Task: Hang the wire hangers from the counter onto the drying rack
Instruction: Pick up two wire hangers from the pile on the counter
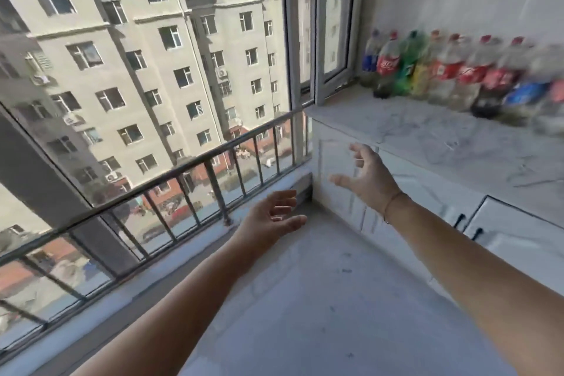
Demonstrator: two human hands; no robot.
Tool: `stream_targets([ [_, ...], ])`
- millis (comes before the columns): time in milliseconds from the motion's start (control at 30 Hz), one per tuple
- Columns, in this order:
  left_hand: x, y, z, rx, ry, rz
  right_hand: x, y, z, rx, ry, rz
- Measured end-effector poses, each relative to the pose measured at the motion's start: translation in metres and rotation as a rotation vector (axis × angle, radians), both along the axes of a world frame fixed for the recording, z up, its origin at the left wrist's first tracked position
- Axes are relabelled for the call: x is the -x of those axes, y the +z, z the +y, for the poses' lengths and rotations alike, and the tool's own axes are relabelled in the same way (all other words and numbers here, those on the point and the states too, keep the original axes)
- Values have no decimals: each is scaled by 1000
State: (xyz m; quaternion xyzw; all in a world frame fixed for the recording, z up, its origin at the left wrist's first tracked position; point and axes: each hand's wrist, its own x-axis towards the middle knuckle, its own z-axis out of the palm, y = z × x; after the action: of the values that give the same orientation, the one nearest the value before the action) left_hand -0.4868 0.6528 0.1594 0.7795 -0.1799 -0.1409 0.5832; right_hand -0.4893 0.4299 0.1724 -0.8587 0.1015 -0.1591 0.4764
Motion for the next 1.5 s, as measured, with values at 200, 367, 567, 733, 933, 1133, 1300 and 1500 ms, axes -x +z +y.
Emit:
stream_targets([
  [200, -42, -9, -92, -5, -133, -15, -6, -13, -86, -41, -157, 16],
  [367, -89, -19, -161, 13, -259, 12, -18, -22, -149, -85, -287, 30],
  [567, -146, -14, -252, 13, -410, 29, -33, -29, -224, -132, -488, 29],
  [733, -191, -17, -334, 1, -534, 21, -35, -35, -283, -195, -658, 32],
  [933, -212, -32, -429, -49, -641, 41, -27, -60, -360, -247, -826, 80],
  [1133, -227, -56, -527, -87, -674, 51, -26, -88, -460, -247, -957, 91],
  [1300, -236, -77, -615, -106, -632, 94, -34, -113, -551, -262, -943, 177],
  [1500, -247, -108, -703, -172, -514, 186, -52, -137, -640, -212, -880, 312],
])
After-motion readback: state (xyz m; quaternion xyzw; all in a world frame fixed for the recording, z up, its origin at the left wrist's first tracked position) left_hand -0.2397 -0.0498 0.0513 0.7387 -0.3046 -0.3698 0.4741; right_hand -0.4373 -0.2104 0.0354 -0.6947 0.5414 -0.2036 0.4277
